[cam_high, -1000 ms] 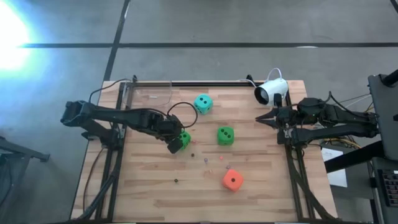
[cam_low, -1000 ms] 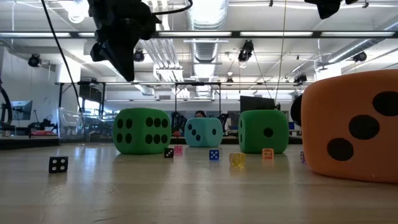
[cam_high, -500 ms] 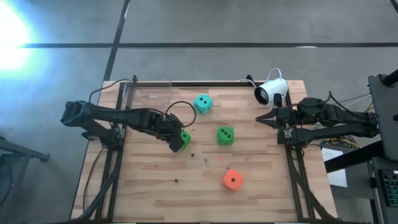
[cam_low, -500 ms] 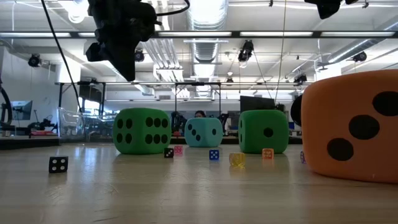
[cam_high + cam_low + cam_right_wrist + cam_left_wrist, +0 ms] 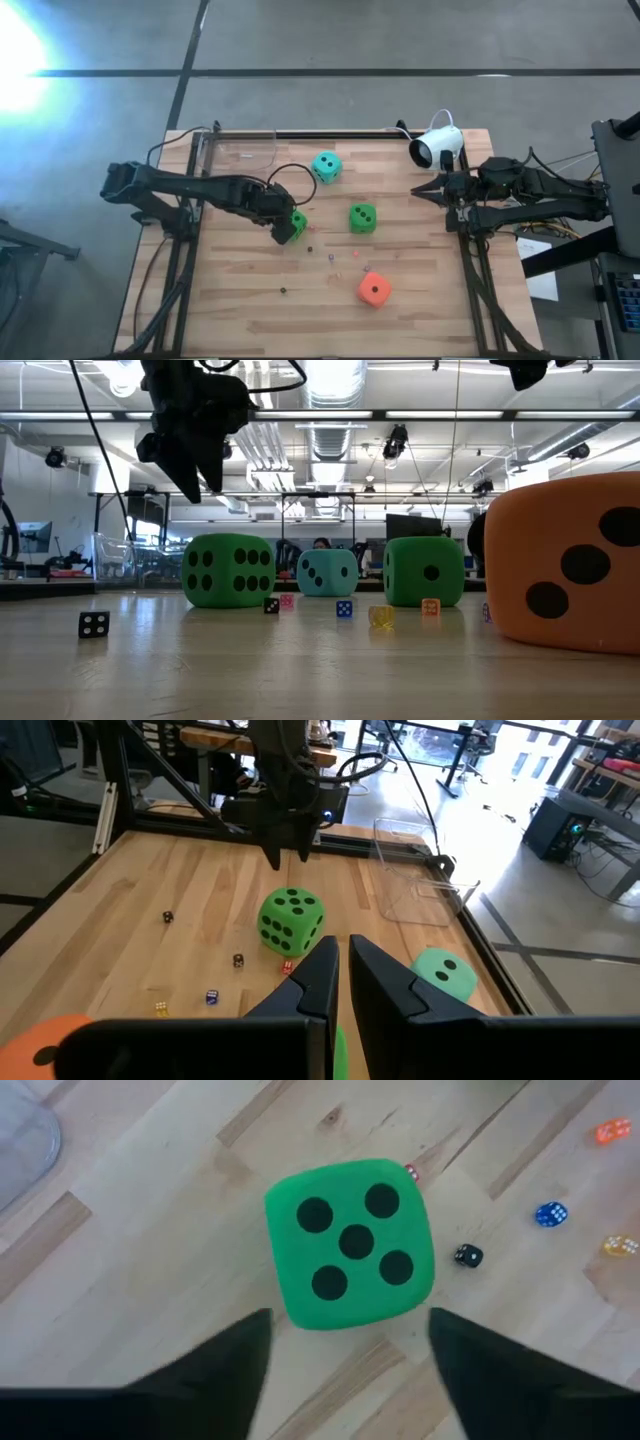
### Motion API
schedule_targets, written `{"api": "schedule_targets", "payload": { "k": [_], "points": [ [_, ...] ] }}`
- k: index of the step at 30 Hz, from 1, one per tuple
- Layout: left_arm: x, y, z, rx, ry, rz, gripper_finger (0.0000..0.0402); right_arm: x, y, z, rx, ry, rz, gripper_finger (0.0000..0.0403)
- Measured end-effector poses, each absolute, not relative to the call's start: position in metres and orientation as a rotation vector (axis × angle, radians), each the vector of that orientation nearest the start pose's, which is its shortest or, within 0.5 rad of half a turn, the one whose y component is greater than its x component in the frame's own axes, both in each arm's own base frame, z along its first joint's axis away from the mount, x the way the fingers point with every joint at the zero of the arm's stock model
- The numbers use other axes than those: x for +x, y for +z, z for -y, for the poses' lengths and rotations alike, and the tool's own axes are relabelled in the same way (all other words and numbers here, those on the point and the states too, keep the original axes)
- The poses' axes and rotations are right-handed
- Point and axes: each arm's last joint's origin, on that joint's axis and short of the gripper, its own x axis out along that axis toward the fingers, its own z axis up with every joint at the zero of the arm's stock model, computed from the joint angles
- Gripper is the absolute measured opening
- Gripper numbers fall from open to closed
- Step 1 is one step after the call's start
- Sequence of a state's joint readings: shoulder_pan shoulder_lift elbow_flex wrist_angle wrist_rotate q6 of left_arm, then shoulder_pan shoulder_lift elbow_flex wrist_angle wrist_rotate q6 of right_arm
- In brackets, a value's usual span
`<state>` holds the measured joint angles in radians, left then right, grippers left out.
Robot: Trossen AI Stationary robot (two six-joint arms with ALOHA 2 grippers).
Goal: Pick & Place Dice
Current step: Put the left large green die into the transparent bin
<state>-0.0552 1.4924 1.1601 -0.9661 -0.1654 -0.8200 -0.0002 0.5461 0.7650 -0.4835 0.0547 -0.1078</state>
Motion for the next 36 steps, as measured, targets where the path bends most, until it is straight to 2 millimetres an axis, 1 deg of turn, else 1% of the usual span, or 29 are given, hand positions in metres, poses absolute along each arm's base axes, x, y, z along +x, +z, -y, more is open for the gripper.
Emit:
{"api": "schedule_targets", "payload": {
  "k": [4,6,10,14,22,33,36],
  "points": [
    [0.279,0.247,0.006,-0.574,0.637,-1.168,0.0371,0.114,0.327,0.002,-0.114,-0.04,-0.268,0.0027],
    [0.281,0.242,0.004,-0.578,0.65,-1.18,0.0392,0.114,0.327,0.002,-0.113,-0.041,-0.268,0.0027],
    [0.291,0.238,0.003,-0.592,0.626,-1.178,0.0386,0.114,0.327,0.002,-0.114,-0.041,-0.268,0.0027],
    [0.302,0.235,0.003,-0.584,0.632,-1.199,0.0398,0.114,0.327,0.002,-0.114,-0.04,-0.268,0.0027],
    [0.317,0.224,0.0,-0.569,0.654,-1.254,0.0399,0.114,0.327,0.002,-0.114,-0.04,-0.268,0.0027],
    [0.32,0.221,-0.004,-0.573,0.665,-1.258,0.04,0.114,0.327,0.002,-0.112,-0.041,-0.268,0.0027],
    [0.318,0.217,-0.004,-0.572,0.667,-1.263,0.04,0.114,0.327,0.002,-0.114,-0.04,-0.268,0.0027]
  ]
}}
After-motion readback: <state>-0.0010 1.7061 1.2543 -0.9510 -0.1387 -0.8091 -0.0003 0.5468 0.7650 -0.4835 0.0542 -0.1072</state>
